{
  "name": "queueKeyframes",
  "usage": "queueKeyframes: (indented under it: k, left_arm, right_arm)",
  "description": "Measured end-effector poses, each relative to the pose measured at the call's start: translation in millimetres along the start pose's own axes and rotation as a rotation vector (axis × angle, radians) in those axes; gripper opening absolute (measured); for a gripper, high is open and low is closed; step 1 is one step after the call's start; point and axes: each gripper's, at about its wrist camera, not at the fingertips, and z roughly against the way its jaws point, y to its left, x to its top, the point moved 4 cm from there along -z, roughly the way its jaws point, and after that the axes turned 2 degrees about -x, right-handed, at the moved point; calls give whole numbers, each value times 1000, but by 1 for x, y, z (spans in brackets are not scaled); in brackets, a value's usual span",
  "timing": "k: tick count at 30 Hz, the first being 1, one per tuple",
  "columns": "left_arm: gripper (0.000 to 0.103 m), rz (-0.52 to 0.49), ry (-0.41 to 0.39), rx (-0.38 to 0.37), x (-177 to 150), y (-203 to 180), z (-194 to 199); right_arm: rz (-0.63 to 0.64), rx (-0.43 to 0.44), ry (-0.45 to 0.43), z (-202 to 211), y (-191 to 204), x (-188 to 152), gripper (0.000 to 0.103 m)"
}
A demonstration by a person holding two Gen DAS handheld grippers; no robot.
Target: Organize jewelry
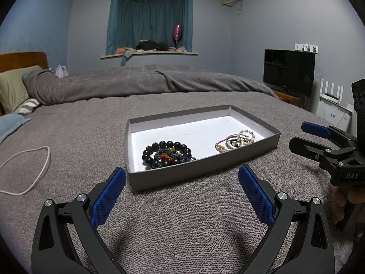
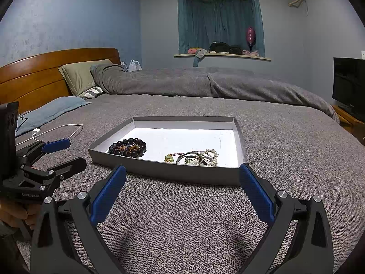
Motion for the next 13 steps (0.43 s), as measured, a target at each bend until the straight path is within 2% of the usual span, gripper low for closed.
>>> queueKeyframes:
  k: [13]
  left_arm:
    - [98, -5, 6, 6, 0, 1, -1]
  right_arm:
    - [-1, 1, 1, 1, 1, 0, 97]
